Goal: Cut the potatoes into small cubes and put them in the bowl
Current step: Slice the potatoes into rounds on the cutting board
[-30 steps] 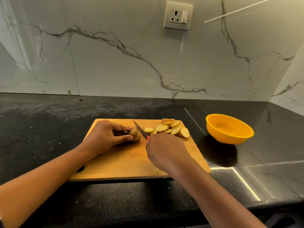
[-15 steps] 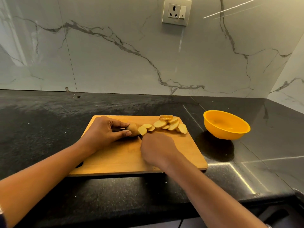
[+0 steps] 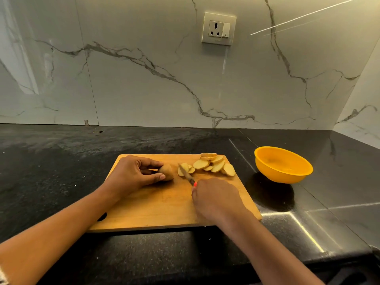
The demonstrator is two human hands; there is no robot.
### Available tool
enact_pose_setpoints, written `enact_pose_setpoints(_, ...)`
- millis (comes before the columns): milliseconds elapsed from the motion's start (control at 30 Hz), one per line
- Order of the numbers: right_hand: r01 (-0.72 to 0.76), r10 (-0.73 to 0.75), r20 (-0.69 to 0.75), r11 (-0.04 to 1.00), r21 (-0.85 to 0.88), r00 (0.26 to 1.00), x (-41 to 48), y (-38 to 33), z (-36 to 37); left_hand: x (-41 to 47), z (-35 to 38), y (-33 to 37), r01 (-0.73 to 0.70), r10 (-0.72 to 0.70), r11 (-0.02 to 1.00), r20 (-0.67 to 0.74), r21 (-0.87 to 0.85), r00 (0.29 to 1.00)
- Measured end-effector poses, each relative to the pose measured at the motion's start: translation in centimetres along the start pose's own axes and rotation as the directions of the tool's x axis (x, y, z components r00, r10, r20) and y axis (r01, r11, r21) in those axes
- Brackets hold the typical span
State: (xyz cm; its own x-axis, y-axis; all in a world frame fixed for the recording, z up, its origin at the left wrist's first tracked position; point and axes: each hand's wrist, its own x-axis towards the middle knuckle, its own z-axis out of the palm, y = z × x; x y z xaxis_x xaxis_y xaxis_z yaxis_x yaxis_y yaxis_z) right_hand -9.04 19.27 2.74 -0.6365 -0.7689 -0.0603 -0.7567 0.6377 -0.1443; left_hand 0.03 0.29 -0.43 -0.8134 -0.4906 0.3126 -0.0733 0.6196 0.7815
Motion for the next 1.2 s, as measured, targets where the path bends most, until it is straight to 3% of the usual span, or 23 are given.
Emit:
enact_pose_setpoints(133, 0.000, 0.007, -0.134, 0.999, 0.054, 0.991, 0.8, 0.4, -0.4, 0.0, 0.0, 0.1, -0.006, 0.006, 1.000, 0.001, 0.010, 1.000)
enact_pose_setpoints(333, 0.135, -0.130, -0.205, 0.991, 0.010, 0.970, -0.6, -0.2, -0.6, -0.2, 0.1, 0.4, -0.042, 0.043, 0.997, -0.017, 0.066, 0.999)
enact_pose_setpoints(1067, 0.155, -0.162, -0.064, 0.983, -0.099, 0.985, 0.6, -2.9, -1.3, -0.4, 0.5, 0.4, -0.155, 0.169, 0.971, -0.064, 0.181, 0.984)
enact_pose_setpoints(1200, 0.150, -0.144, 0.055, 0.980, -0.129, 0.988, 1.2, -3.6, -0.1, -0.5, 0.7, 0.6, -0.182, 0.198, 0.963, -0.065, 0.198, 0.978)
